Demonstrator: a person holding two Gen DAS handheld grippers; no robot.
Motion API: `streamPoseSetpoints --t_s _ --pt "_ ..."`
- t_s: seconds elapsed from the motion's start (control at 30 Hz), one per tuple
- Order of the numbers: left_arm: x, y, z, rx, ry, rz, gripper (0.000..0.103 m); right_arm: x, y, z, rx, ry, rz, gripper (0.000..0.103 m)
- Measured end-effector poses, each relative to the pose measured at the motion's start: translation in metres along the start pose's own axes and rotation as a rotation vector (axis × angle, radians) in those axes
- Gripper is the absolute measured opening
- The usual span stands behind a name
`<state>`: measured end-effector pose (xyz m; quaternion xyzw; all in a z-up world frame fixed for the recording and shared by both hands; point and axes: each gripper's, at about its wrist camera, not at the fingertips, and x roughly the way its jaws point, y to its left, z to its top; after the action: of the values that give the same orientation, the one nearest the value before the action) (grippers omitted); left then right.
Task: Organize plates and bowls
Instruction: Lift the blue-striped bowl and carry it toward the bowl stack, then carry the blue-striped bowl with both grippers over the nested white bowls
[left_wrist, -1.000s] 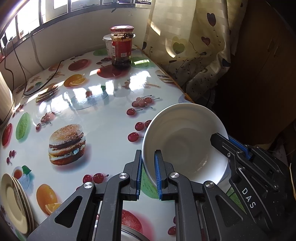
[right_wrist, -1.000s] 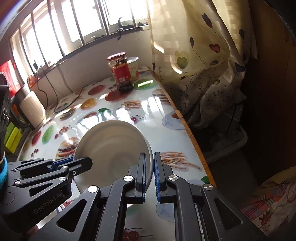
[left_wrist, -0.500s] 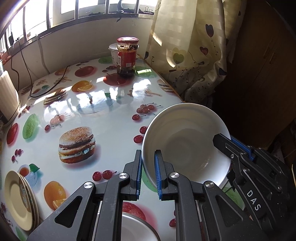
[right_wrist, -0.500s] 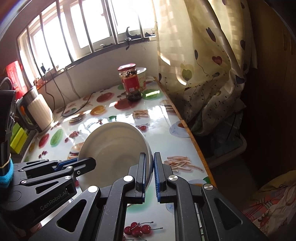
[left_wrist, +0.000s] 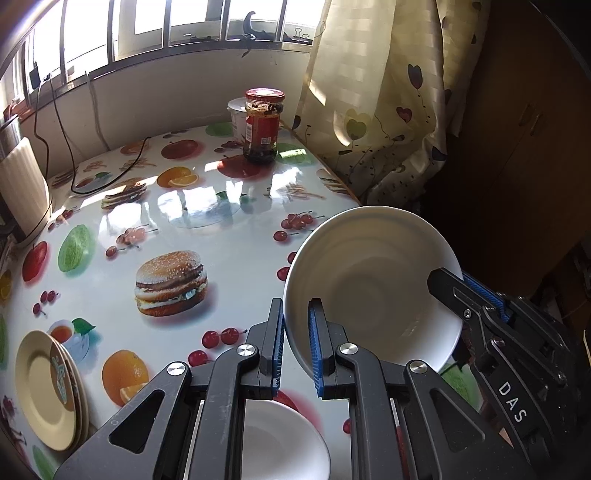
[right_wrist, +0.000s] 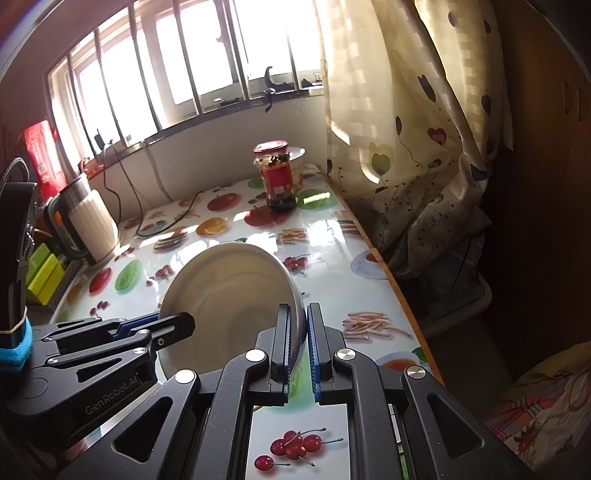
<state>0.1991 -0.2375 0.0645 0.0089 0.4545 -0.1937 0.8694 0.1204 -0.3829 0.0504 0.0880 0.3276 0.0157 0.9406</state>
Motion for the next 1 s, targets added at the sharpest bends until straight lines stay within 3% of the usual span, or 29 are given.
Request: streamPoseSetpoints --t_s 1.0 --pt "-0.047 0.048 -0.042 -0.053 -0.038 0.000 0.013 -0.033 0.062 -0.030 -0.042 -0.008 0.030 0.010"
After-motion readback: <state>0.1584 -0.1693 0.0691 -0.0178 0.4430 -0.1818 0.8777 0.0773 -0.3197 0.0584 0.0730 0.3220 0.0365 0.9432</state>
